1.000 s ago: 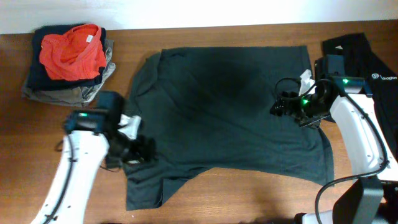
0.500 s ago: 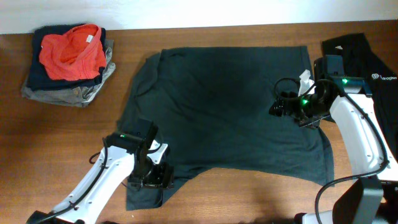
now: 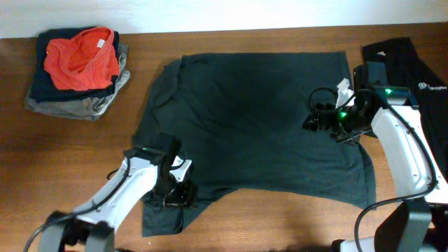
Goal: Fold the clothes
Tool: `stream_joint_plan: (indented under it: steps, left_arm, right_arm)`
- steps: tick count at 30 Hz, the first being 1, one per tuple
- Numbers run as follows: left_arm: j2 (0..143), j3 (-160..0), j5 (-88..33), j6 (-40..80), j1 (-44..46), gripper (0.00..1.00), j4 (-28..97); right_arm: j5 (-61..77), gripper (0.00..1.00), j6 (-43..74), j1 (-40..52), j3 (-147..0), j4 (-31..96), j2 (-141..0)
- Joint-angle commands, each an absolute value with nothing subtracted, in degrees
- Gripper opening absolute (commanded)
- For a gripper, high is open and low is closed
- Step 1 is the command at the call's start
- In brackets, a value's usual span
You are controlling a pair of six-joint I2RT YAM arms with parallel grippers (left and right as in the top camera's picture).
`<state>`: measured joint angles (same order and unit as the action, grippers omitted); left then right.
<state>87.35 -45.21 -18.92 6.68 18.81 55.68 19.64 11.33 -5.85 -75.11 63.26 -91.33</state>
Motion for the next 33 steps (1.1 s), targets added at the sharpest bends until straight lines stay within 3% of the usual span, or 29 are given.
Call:
stream_joint_plan:
  steps: [1,4,12,18,23,33]
  left_arm:
    - [90.4,-44.9,-19.8,6.6,19.1,0.70,55.2]
    - [91.7,-44.9,-20.4,6.6,19.1,0.66,55.0]
    - [91.7,-44.9,-21.8,6.5,19.1,0.36,55.1]
    - [91.7,-44.9,-22.3,6.5,19.1,0.30,55.1]
    - [91.7,-44.9,-22.3,6.5,19.1,0.02,55.1]
    - [91.2,-45.3,-28.3,6.5,19.5,0.00,56.5]
  right_arm:
    - [20.4,0.86,10.7,-5.6,-75.7,63.5,-91.0]
    - [20.4,0.86,10.7,-5.6,-75.7,63.4,-91.0]
    - [20.4,0.86,10.7,-5.6,-75.7,63.0,-91.0]
    - [20.4,0.87,10.7,-5.6,-75.7,63.0,-91.0]
    - [20.4,0.87,10.7,-5.6,-75.7,63.0,-91.0]
    - [20.4,0.87,10.7,-5.6,-75.7,63.0,-91.0]
